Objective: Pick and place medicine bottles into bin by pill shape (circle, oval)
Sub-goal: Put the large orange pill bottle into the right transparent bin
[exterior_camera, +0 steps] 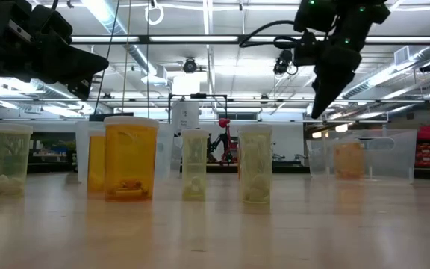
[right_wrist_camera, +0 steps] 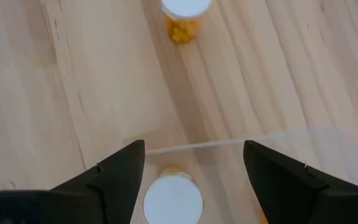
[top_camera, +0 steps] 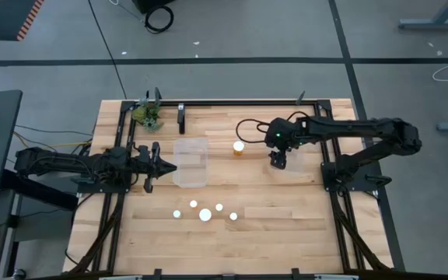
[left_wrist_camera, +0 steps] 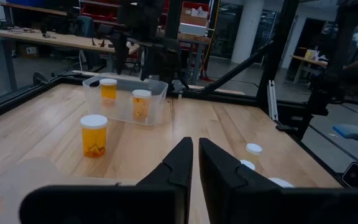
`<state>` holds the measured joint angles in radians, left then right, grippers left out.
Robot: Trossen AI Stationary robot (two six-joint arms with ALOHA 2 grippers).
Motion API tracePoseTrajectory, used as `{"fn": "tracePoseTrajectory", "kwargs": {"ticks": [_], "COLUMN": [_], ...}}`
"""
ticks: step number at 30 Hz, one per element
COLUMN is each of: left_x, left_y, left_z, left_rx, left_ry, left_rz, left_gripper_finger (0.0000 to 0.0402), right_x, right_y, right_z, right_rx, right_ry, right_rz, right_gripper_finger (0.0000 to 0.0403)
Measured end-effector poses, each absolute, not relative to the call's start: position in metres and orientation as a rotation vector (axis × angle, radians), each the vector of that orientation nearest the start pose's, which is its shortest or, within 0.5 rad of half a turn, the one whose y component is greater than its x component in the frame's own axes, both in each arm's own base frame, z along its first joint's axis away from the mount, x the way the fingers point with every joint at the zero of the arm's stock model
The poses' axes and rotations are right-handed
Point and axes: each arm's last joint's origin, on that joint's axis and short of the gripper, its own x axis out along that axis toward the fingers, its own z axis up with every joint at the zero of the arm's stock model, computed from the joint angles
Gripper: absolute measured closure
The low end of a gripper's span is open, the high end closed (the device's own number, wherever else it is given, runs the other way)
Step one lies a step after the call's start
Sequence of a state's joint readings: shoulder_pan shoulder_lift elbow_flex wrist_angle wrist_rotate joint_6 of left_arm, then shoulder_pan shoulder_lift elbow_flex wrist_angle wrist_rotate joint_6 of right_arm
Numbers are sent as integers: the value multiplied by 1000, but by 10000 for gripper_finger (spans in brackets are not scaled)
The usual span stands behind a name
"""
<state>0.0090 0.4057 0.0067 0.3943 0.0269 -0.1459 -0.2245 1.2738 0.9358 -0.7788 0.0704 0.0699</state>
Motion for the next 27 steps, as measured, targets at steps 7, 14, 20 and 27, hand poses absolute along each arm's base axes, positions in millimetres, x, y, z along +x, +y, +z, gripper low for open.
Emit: {"fn": "tracePoseTrajectory", "kwargs": {"ticks": [7, 14, 20, 27], "left_x": [123, 123, 123, 123], "left_y": [0, 0, 0, 0], "left_z": [167, 167, 167, 167], "left_rx": [-146, -146, -146, -146], "left_ry": [6, 6, 6, 6], "left_rz": [-18, -18, -18, -18], "left_gripper_finger": [375, 370, 367, 376], "right_x": [270, 308, 325, 337], "right_y": [-64, -85, -105, -112], "right_z": [241, 235, 216, 194], "right_rx": [78, 32, 57, 22], "right_ry": [1182, 1226, 1284, 1349], "right_rz": [-251, -231, -224, -150], "right_gripper_finger": [122, 122, 122, 106]}}
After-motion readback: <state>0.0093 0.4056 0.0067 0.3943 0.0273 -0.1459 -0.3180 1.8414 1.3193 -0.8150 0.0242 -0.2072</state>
